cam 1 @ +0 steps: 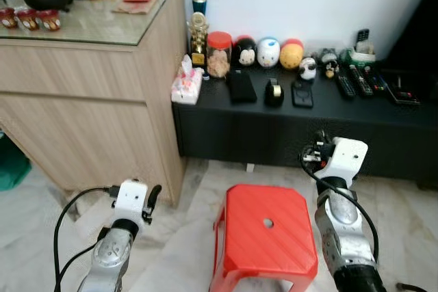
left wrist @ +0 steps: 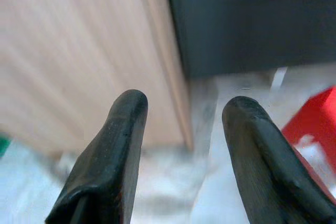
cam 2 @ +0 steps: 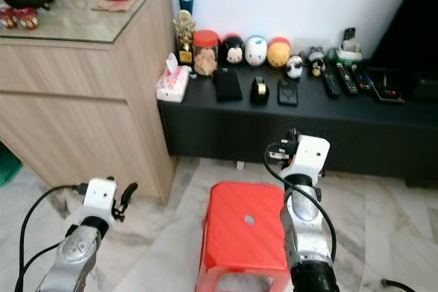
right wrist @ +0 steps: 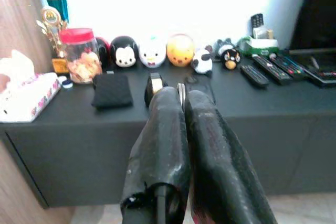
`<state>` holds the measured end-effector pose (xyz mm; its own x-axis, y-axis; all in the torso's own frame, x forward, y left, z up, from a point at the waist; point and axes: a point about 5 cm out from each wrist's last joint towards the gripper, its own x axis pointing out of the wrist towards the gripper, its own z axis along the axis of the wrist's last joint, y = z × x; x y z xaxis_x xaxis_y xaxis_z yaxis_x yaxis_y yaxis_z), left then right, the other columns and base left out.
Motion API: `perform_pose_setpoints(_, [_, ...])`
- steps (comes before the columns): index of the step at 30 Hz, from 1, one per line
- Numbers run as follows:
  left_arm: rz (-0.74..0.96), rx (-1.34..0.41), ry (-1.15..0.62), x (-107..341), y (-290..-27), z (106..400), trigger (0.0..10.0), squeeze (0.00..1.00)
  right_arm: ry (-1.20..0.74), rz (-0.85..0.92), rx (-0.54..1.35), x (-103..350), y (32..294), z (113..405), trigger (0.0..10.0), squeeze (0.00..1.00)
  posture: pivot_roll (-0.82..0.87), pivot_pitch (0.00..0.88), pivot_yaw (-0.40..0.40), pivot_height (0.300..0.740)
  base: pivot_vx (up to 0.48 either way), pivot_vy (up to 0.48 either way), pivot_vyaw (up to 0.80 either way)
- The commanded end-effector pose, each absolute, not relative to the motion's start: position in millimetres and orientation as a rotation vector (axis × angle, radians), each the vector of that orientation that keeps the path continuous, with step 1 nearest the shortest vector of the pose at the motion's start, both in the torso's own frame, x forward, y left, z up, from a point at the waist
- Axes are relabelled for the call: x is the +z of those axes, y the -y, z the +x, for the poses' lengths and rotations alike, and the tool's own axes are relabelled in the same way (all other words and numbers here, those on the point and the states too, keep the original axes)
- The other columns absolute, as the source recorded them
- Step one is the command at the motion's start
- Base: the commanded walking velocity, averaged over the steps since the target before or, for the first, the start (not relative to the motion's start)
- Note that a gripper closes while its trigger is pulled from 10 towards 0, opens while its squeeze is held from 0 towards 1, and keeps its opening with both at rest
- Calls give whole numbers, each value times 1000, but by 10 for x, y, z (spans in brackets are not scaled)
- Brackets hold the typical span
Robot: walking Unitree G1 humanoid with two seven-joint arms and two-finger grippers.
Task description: Hang keys on a hook
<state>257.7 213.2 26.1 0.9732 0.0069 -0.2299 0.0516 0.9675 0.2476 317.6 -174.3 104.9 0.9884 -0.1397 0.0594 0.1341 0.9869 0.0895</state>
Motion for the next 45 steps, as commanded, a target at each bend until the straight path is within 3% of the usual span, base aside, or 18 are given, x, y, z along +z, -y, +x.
perform_pose_setpoints(1, [260, 6, -343, 30, -2240, 2410, 10000, 0, 81, 88, -144, 1075, 1770, 3183, 10000, 0, 44, 0, -70, 740, 0, 0, 0])
perform_pose_setpoints(7, [255, 81, -578, -399, -2430, 2003, 10000, 0, 36, 103, -158, 987, 1799, 3185, 10000, 0, 50, 0, -74, 740, 0, 0, 0])
perform_pose_setpoints(15, [239, 105, -768, -702, -2444, 1598, 10000, 0, 17, 90, -165, 939, 1824, 3164, 10000, 0, 47, 0, -71, 740, 0, 0, 0])
perform_pose_setpoints(45, [172, 116, -799, -803, -2343, 1494, 10000, 0, -7, 122, -211, 914, 1837, 3196, 10000, 0, 50, 0, -65, 740, -278, 0, 0])
